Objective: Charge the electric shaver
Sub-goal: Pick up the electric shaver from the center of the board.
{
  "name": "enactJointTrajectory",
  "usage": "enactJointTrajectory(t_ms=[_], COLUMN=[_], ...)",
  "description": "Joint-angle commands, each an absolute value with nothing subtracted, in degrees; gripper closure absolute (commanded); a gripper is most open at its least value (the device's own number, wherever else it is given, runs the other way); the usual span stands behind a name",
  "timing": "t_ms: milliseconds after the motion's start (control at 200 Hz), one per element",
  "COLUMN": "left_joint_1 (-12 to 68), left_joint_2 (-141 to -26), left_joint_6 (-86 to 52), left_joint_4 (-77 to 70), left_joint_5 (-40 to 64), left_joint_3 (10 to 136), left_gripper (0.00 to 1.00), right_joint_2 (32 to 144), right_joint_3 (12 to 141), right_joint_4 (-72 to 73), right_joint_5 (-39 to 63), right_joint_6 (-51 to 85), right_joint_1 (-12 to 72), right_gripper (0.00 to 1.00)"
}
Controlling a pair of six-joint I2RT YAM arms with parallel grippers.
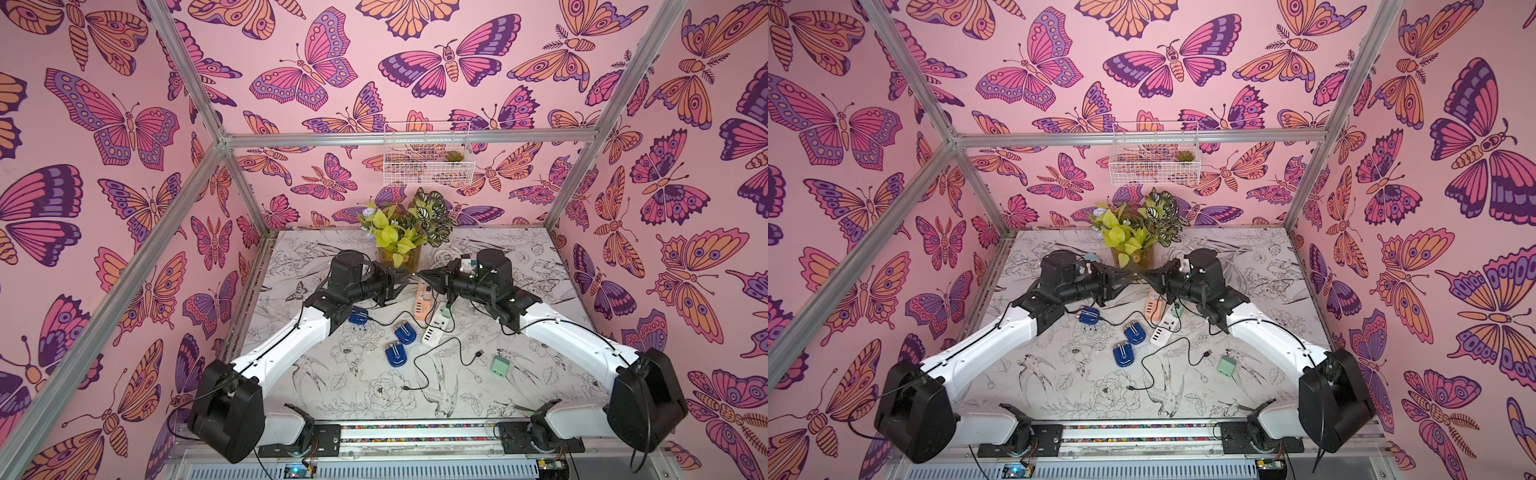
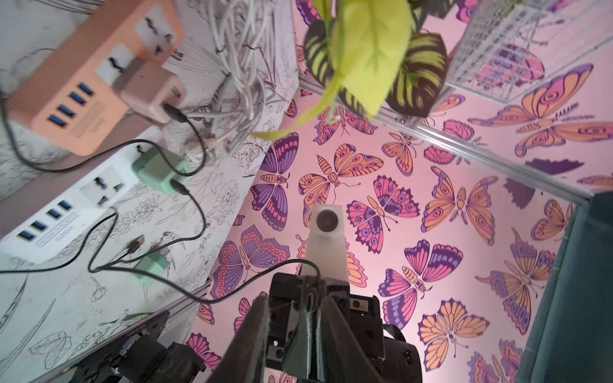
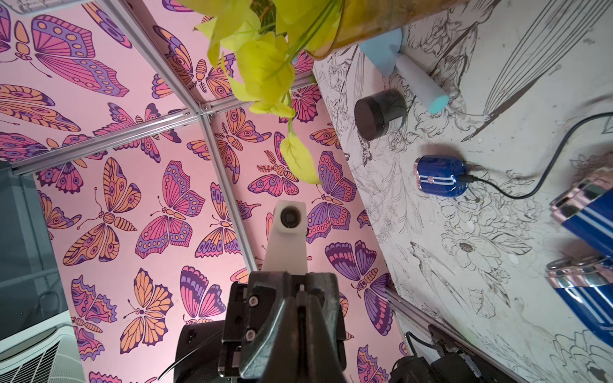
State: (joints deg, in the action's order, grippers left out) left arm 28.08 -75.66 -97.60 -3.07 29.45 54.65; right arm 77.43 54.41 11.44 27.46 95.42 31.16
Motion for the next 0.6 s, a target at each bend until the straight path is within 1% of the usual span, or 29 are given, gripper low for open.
enactJointTrajectory(t_ms=[0,110,165,180,225,260,330,481,596], left_joint_1=[27.7,27.9,28.1,28.2,28.4,28.6,29.4,33.0,35.4], left_joint_2=[-73.5,-75.8,-77.9,-78.5,-81.4,-83.6,-87.7,-93.5,-98.0], left_joint_6=[-95.0,-89.7,-86.2,-85.1,-81.8,-79.4,-76.1,-74.0,-72.1], left_joint_4=[12.1,22.7,26.1,27.3,31.9,35.4,39.2,39.5,43.7], left_joint_5=[25.2,23.2,21.5,20.9,19.2,18.0,16.4,14.6,12.8], left_joint_3=[52.6,54.7,56.0,56.5,58.8,60.7,63.8,67.5,71.4], left_gripper=[0.67,0.67,0.64,0.62,0.51,0.47,0.45,0.41,0.39], right_joint_2=[73.2,69.8,68.7,68.4,67.4,66.9,65.7,63.3,61.6], right_joint_3=[52.5,52.4,52.3,52.1,51.7,51.3,50.4,49.7,49.4], right_joint_4=[7.7,-0.9,-4.3,-4.9,-6.3,-7.1,-8.4,-9.5,-10.5], right_joint_5=[26.2,26.1,25.8,25.7,25.5,25.2,24.7,23.2,22.0], right_joint_6=[89.1,80.9,77.7,77.0,75.3,74.5,73.5,73.1,72.9], right_joint_1=[30.0,29.3,29.3,29.2,29.2,29.2,29.1,28.8,28.4], right_gripper=[1.00,1.00,1.00,1.00,1.00,1.00,1.00,1.00,1.00])
